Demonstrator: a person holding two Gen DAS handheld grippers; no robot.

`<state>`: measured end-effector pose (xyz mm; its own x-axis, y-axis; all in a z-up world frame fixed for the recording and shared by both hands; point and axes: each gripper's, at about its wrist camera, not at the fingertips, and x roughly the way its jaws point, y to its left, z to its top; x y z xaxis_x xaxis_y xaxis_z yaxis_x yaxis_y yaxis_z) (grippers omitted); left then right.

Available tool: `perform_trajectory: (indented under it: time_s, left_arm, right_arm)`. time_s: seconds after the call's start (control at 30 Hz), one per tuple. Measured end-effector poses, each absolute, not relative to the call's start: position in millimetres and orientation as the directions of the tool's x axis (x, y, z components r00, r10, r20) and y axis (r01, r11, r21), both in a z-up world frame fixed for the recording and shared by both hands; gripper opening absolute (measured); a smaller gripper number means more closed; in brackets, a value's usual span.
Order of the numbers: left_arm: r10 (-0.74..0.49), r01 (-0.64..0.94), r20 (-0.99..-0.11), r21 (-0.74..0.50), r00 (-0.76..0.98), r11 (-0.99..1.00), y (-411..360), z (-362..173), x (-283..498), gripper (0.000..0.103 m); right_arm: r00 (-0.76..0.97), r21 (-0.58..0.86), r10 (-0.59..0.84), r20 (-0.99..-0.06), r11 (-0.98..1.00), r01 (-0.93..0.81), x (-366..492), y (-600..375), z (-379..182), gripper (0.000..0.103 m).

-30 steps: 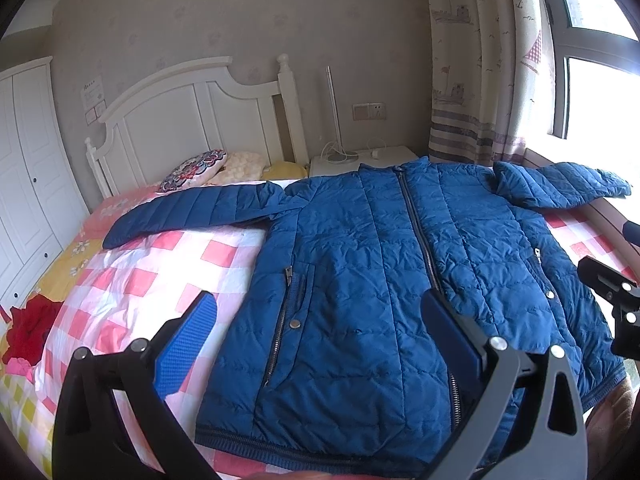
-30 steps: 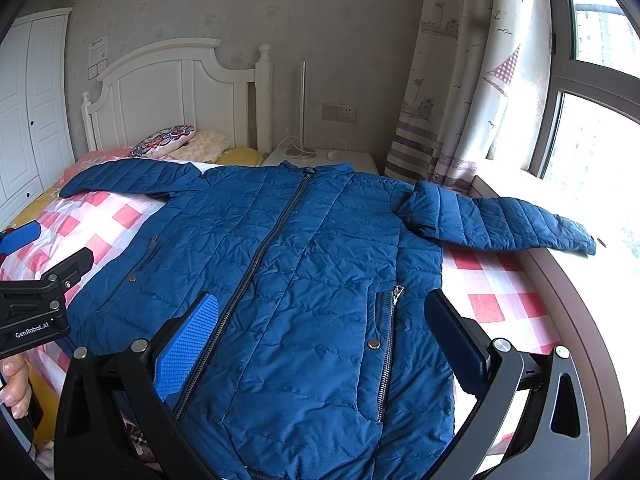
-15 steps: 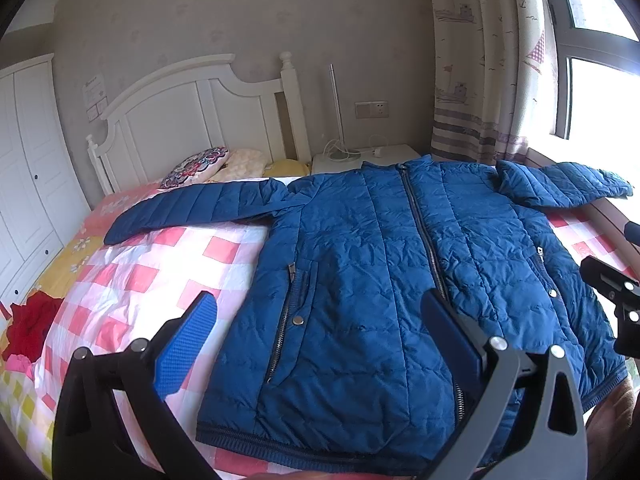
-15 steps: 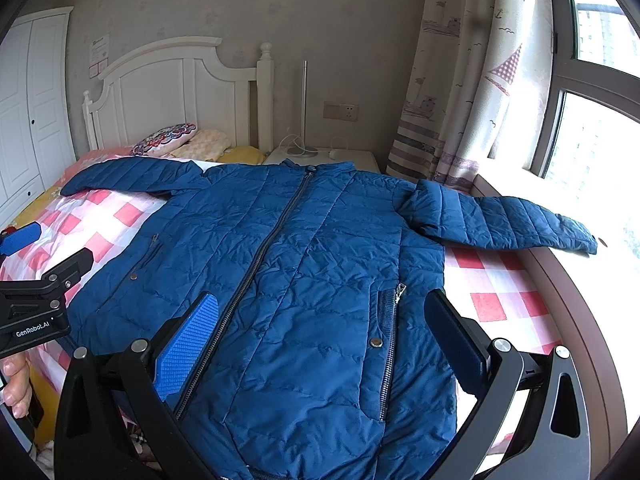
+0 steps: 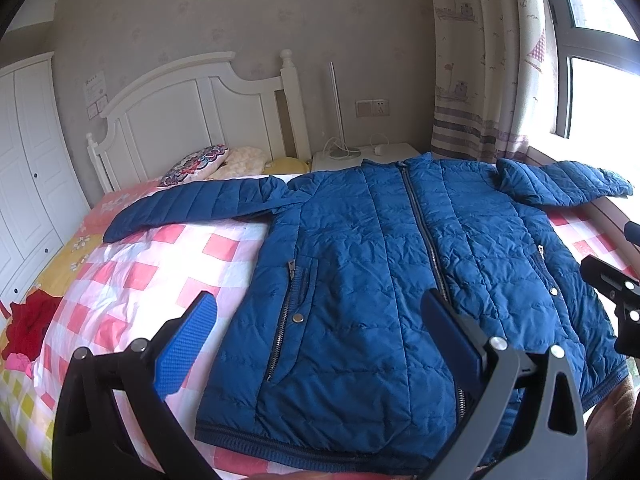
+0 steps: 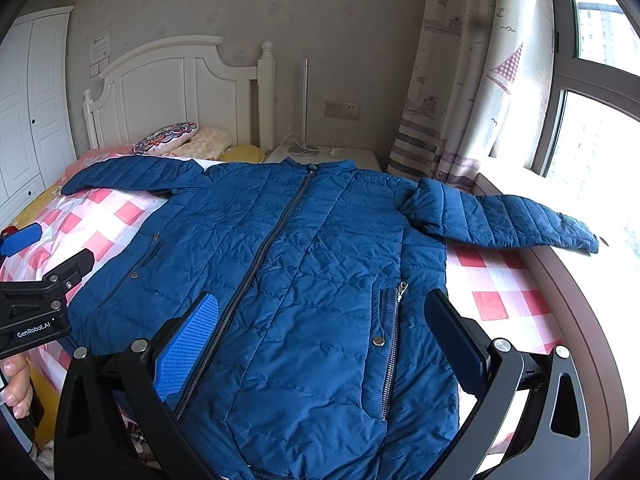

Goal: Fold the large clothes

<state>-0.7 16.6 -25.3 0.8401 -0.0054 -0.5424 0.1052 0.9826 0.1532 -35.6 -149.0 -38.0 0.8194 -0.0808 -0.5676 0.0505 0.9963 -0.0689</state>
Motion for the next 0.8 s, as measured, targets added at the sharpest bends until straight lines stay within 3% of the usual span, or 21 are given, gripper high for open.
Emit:
perform_trajectory:
  time_s: [0.37,0.57,0.67,0.8]
  left_arm:
    - [-0.015,0.111,-0.554,0.14,0.832,0.984,15,-28,16,0.101]
    - [-0.103,0.181,-0.636,0.059,0.765,0.982,14,-54,61,0.101]
    - [-0.188,0.246,-0.719,-0.025,0.669,0.969,13,-82,105,0.101]
    - [-0.083,0.243,-0.763,0.099,0.641,0.965,4,-108,153,0.101]
  right_arm:
    - [0.834,-0.043,-0.064,-0.548,0.998,0.049,-27,-155,-37,0.099]
    - [0.762,0.016,-0.034,-0.646,0.998,0.058,7,-172,-69,0.099]
    - [0.705,0.076,-0.014,-0.709,0.992,0.096,26,-193,-93,0.099]
    - [0.649,0.111,-0.024,-0.761,0.98,0.166,42,-223,-119,0.099]
